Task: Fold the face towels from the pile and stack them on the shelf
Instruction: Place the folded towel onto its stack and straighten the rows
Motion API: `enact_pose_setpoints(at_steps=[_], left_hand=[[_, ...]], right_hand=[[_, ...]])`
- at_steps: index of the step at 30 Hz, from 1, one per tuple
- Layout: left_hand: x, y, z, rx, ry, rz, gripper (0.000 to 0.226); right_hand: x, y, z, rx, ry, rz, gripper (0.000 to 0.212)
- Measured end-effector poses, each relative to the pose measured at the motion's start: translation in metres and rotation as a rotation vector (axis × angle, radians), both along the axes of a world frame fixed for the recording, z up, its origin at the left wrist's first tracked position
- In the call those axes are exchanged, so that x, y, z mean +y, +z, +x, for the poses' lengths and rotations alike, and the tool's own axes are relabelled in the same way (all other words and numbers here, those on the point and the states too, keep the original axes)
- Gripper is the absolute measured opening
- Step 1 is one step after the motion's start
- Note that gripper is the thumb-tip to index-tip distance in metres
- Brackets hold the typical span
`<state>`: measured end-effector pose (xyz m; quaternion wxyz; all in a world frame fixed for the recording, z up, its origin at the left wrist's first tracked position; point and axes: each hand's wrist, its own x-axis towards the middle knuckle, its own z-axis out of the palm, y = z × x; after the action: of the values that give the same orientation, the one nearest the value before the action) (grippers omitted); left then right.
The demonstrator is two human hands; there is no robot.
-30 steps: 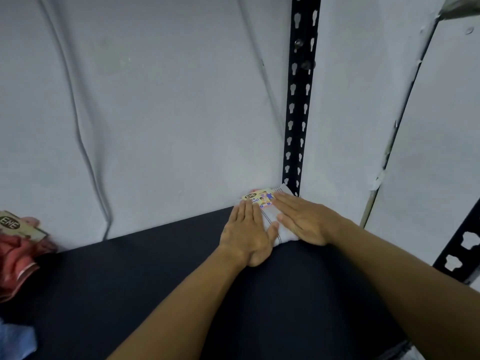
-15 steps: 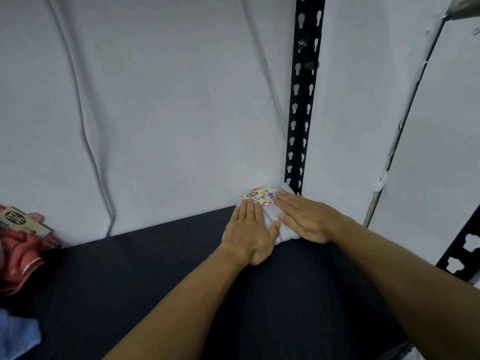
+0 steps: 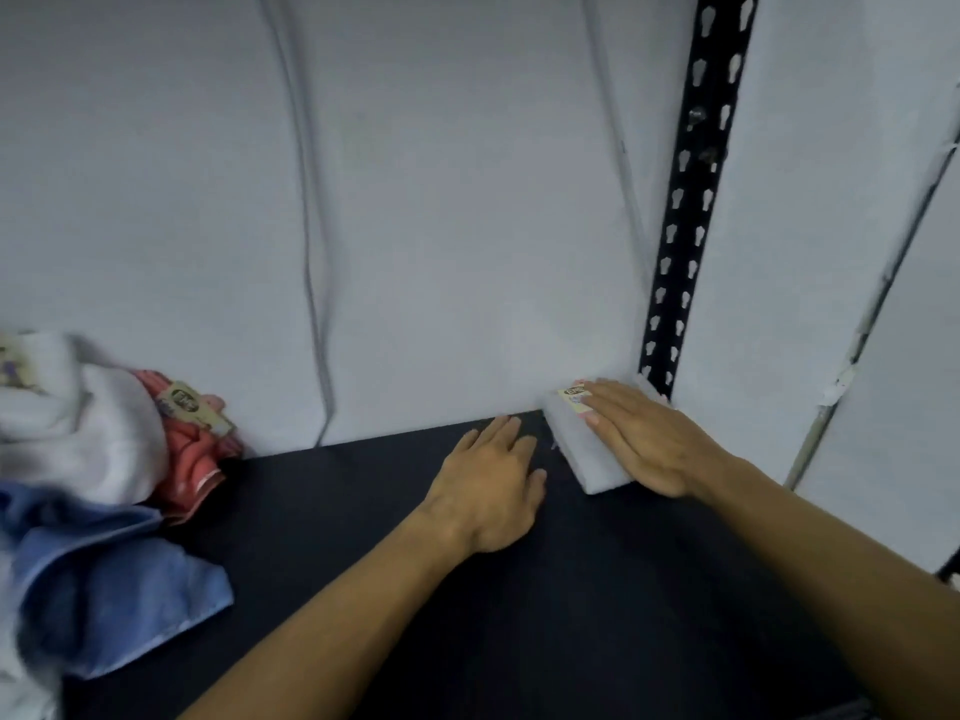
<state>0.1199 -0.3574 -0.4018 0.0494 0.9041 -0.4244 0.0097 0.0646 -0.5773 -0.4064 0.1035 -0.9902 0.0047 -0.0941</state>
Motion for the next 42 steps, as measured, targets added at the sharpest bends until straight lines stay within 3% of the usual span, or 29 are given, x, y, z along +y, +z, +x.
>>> enact_pose_setpoints(at_steps=[2, 6, 14, 19, 23, 27, 31, 36, 40, 42], left_hand=[[0.045, 0.012, -0.008, -0.003, 0.06, -0.015, 0.049], [0.135, 0.025, -0.016, -0.158, 0.172, -0.05, 0.04], [0.284, 0.047, -0.013, -0.507, 0.259, -0.109, 0.028], [0.348, 0.077, 0.002, -0.605, 0.474, -0.063, 0.02], [0.386, 0.107, 0.039, -0.548, 0.75, 0.001, 0.033], [0.416, 0.12, 0.086, -0.45, 0.885, 0.02, 0.042], [0.426, 0.112, 0.114, -0.357, 0.871, 0.113, 0.043], [0.431, 0.097, 0.127, -0.265, 0.85, 0.059, 0.039], [0.426, 0.106, 0.121, -0.378, 0.83, -0.012, 0.038], [0.419, 0.116, 0.117, -0.467, 0.828, -0.18, 0.042]], right_hand=[[0.038, -0.001, 0.007, -0.091, 0.065, 0.031, 0.062], [0.127, -0.009, 0.026, -0.154, 0.16, 0.103, 0.037], [0.304, -0.002, 0.057, -0.137, 0.419, 0.234, 0.035], [0.369, 0.015, 0.084, -0.148, 0.467, 0.251, 0.026], [0.409, 0.045, 0.121, -0.146, 0.375, 0.338, 0.03], [0.44, 0.072, 0.166, -0.13, 0.228, 0.397, 0.037], [0.463, 0.09, 0.203, -0.118, 0.059, 0.503, 0.041], [0.479, 0.086, 0.229, -0.159, 0.014, 0.575, 0.027], [0.485, 0.091, 0.228, -0.224, 0.02, 0.707, 0.013], [0.49, 0.093, 0.221, -0.293, 0.065, 0.797, 0.011]])
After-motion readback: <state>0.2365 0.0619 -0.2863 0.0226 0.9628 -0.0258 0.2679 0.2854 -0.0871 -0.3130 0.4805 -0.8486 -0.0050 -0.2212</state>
